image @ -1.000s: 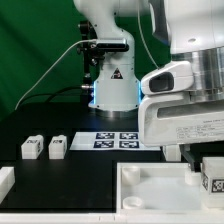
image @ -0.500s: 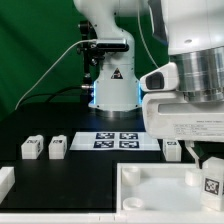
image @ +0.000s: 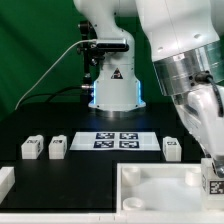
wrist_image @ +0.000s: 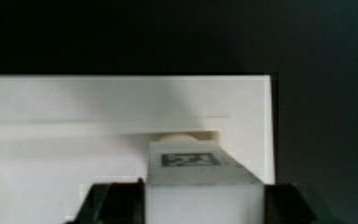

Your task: Assemble one leg

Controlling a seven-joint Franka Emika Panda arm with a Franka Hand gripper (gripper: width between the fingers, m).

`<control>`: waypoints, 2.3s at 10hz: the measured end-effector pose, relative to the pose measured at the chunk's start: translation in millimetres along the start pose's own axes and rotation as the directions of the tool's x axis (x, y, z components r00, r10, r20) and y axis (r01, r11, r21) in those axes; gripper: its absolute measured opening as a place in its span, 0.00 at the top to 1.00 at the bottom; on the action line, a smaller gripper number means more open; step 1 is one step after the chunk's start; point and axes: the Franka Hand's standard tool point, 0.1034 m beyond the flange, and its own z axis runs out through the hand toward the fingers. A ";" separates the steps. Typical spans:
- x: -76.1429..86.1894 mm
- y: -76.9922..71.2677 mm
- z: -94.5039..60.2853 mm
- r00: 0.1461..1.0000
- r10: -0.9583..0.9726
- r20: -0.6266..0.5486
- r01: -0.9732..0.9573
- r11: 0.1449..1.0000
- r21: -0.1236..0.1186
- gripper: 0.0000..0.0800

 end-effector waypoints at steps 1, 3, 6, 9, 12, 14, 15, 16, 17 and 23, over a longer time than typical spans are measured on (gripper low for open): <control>0.9 -0.1 -0.1 0.999 -0.042 0.000 0.042 0.999 0.000 0.62; 1.1 1.0 0.9 0.998 -0.066 -0.001 0.066 0.998 -0.002 0.34; -3.2 -0.3 -2.2 0.747 -0.665 0.018 0.662 0.740 -0.122 0.20; -1.4 -3.4 -1.7 0.516 -0.856 0.045 0.854 0.509 -0.110 0.19; 9.2 -6.4 2.4 0.093 -0.993 0.073 0.985 0.081 -0.155 0.19; 14.2 -9.9 5.0 0.006 -0.999 0.052 0.989 -0.001 -0.150 0.19; 14.3 -9.9 5.2 0.009 -0.999 0.052 0.989 0.001 -0.150 0.31; 14.1 -9.9 5.3 0.048 -0.998 0.046 0.988 0.040 -0.152 0.48; 12.9 -9.6 5.6 0.164 -0.986 0.029 0.976 0.158 -0.151 0.48; 15.6 -7.3 4.2 0.845 -0.525 -0.107 0.509 0.849 -0.144 0.63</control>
Offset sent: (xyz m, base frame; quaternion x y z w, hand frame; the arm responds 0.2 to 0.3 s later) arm -0.0105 -0.0031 -0.0080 0.0228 -0.0084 -0.1213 0.9923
